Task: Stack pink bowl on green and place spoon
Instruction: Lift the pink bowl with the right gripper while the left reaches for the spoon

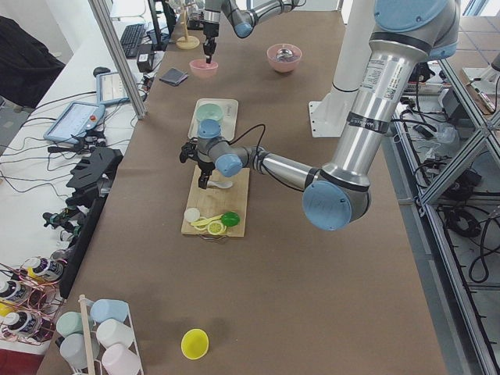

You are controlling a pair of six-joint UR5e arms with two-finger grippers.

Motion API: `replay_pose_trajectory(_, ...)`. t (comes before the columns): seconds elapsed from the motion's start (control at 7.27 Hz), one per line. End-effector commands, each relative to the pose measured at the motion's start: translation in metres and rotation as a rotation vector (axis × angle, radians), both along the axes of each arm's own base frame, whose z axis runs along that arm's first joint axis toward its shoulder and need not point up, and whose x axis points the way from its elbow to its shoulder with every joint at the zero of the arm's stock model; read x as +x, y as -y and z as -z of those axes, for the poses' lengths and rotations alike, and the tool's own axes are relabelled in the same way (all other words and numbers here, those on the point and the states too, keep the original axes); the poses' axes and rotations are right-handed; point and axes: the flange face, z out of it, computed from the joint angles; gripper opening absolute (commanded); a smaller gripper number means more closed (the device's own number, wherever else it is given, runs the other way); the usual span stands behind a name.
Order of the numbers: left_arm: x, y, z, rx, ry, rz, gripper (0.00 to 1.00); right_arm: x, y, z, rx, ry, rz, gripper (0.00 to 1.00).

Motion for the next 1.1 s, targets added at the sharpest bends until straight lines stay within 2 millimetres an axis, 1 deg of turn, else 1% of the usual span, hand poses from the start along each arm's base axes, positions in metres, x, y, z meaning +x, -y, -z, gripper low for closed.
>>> replay_pose_trajectory(0.0, 0.003, -0.001, -0.001, -0.001, 0.001, -0.005, 0.57, -0.025, -0.012, 0.032, 0.037, 0.024, 0.024, 0.00)
replay_pose_trajectory(0.28, 0.005, 0.000, -0.010, -0.016, 0.013, -0.008, 0.56, -0.029, -0.014, 0.037, 0.046, 0.028, 0.025, 0.00)
replay_pose_trajectory(0.41, 0.010, -0.002, -0.012, -0.019, 0.014, -0.013, 0.56, -0.032, -0.015, 0.041, 0.050, 0.031, 0.029, 0.00)
replay_pose_trajectory(0.55, 0.010, -0.002, -0.006, -0.009, 0.002, -0.014, 0.46, -0.036, -0.016, 0.043, 0.056, 0.027, 0.023, 0.00)
replay_pose_trajectory(0.69, 0.010, -0.003, -0.006, -0.010, 0.000, -0.016, 0.21, -0.048, -0.021, 0.048, 0.072, 0.019, 0.011, 0.00)
replay_pose_trajectory(0.83, 0.011, -0.005, -0.005, -0.020, -0.011, -0.030, 0.00, -0.050, -0.022, 0.048, 0.075, 0.017, 0.007, 0.00)
replay_pose_trajectory(0.96, 0.011, -0.006, -0.005, -0.043, -0.027, -0.042, 0.00, -0.050, -0.022, 0.048, 0.075, 0.017, 0.007, 0.00)
